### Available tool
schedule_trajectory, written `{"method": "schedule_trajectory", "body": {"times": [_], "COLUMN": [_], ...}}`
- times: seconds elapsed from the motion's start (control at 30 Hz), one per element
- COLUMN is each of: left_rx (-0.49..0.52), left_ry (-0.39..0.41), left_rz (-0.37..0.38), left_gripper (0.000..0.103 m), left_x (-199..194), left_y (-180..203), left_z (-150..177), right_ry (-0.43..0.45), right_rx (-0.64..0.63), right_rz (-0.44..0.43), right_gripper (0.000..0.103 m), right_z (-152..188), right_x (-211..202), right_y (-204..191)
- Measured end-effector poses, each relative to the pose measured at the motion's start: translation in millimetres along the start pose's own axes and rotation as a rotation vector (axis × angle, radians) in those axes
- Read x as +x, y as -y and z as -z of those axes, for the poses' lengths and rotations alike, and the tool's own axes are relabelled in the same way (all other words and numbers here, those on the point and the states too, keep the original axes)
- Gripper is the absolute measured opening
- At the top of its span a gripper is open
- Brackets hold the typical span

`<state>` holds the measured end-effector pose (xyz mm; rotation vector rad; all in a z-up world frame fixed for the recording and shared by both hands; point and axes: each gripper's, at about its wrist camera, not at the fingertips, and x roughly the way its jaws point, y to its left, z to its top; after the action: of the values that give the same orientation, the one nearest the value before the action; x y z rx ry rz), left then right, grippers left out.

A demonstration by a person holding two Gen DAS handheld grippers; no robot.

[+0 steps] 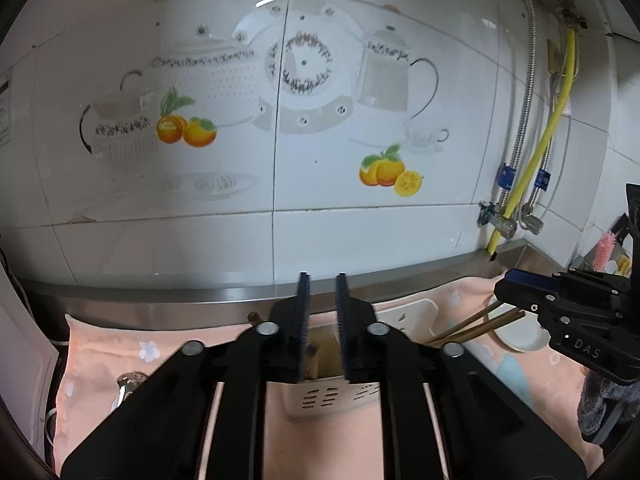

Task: Organize utensils
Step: 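Open the left tool to release its chopstick while the right tool releases its own, then move the left tool back toward the last chopsticks while the right tool follows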

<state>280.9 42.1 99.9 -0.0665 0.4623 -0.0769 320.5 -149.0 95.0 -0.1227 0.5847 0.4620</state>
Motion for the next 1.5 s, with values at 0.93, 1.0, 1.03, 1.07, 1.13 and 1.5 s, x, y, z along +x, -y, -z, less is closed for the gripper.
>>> {"method": "schedule_trajectory", "body": {"times": [0.93,1.0,1.03,1.07,1.13,1.5], "left_rx": [-0.063,-0.069,-0.071,-0.075,-0.087,-0.125], "left_ry": [-0.080,-0.091,-0.096,-0.099,-0.118,-0.187], "left_rz": [0.009,-0.004,-0.010,-0.013,-0.008,-0.034], "left_gripper": [0.049,0.049,0.049,0.050,0.050,0.052], "left_x": [-93.0,-96.2,-97.4,-98.5,-100.4,-97.3], "left_y": [-10.6,-14.1,-15.4,-16.3,-18.4,-26.7], "left_z": [115.0,127.8,132.6,136.8,148.9,191.3], "right_ry": [-0.114,-0.138,-0.148,-0.164,-0.188,-0.271], "right_rx": [-0.023,0.002,0.011,0.021,0.038,0.091], "right_rz": [-0.029,-0.038,-0.044,-0.051,-0.052,-0.053], "right_gripper": [0.034,0.034,0.034,0.034,0.032,0.022], "right_z": [182.0,198.1,203.0,210.5,223.6,253.0], "right_x": [-63.3,-58.4,-56.3,-52.5,-44.8,-14.8], "right_y": [-41.9,-42.0,-41.9,-42.8,-43.9,-40.9]}}
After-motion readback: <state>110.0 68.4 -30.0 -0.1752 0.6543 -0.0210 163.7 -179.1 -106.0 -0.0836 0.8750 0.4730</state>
